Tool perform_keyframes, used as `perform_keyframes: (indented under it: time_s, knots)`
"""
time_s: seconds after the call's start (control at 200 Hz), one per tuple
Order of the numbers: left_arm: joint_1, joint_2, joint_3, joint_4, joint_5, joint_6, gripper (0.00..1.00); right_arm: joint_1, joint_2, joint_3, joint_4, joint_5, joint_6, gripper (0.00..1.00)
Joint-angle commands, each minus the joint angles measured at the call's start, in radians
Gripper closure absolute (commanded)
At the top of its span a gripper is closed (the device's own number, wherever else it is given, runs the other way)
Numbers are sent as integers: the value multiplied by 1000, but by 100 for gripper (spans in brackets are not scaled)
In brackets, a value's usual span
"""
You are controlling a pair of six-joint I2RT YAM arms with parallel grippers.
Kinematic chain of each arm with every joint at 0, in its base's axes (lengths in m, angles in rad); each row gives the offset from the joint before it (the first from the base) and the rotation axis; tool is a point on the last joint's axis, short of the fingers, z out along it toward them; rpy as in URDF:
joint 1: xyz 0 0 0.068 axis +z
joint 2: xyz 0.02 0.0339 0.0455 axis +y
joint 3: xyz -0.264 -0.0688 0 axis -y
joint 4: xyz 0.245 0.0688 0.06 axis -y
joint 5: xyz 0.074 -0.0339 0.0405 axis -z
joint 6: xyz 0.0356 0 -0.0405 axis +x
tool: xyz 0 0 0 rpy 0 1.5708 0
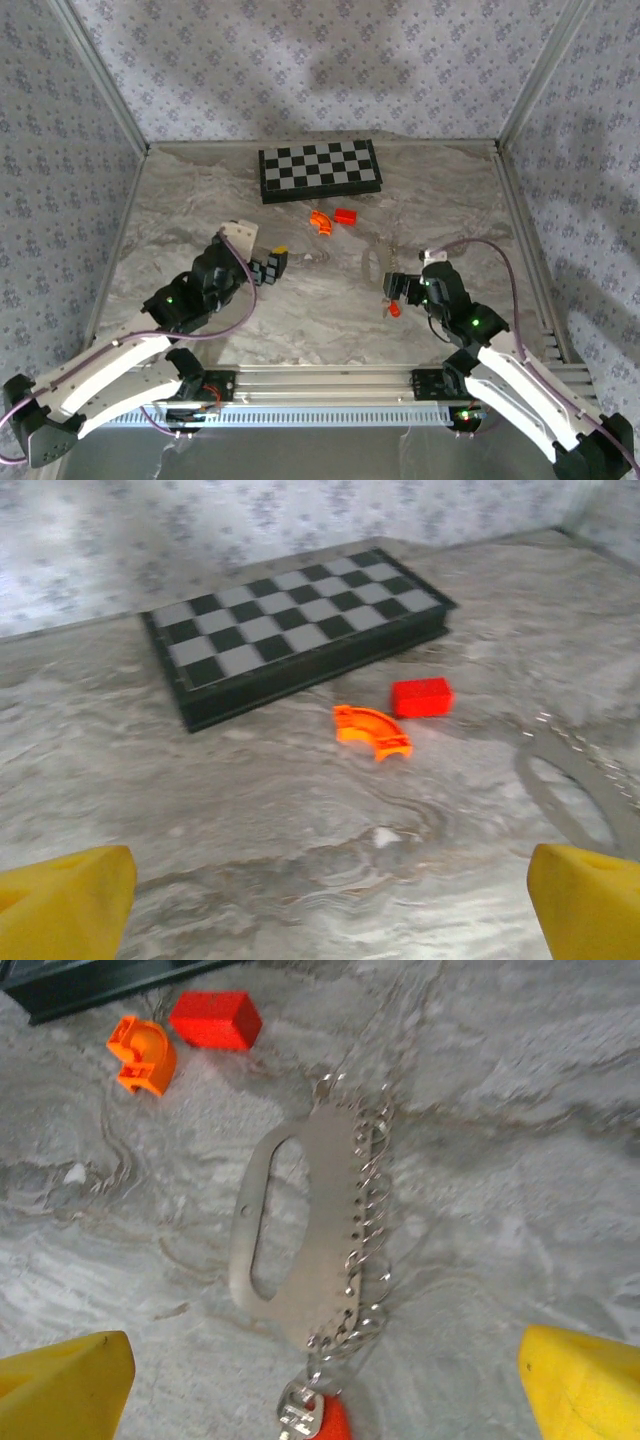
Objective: Put the keys on the keyring
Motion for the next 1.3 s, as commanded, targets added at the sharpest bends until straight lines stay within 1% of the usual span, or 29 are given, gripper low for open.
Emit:
perform_keyframes:
  time_s: [0.0, 0.185, 0.3, 0.355, 0.46, 0.625, 0.715, 0.845, 0.91, 0.995, 1.149, 1.294]
  knots:
    - [30, -15, -14, -67, -158, -54, 1, -28, -21, 39, 12, 89, -80, 0]
    - [76, -56, -85, -36, -314, -65, 0, -91, -33, 67, 32, 181, -139, 0]
    - [133, -68, -119, -10, -319, -61, 1, -128, -51, 64, 62, 232, -174, 1]
    - [153, -62, -132, -4, -350, -50, 1, -153, -61, 45, 90, 252, -189, 0]
    - [194, -38, -161, 21, -435, -37, 0, -219, -89, -7, 170, 230, -212, 0]
    - [265, -5, -201, 84, -500, -15, 0, -323, -106, -73, 256, 182, -228, 0]
    - [291, 13, -225, 128, -502, -13, 1, -362, -108, -115, 318, 168, -240, 0]
    - [321, 39, -270, 215, -485, 23, 0, -399, -107, -195, 463, 81, -336, 0]
    - [340, 47, -276, 228, -459, 32, 1, -403, -107, -225, 512, 71, -368, 0]
    - [367, 49, -292, 285, -433, 62, 0, -405, -105, -262, 579, 74, -432, 0]
    - [440, 74, -314, 336, -385, 70, 0, -412, -84, -284, 591, 102, -461, 0]
    - [487, 113, -362, 433, -324, 87, 1, -426, -12, -296, 638, 92, -447, 0]
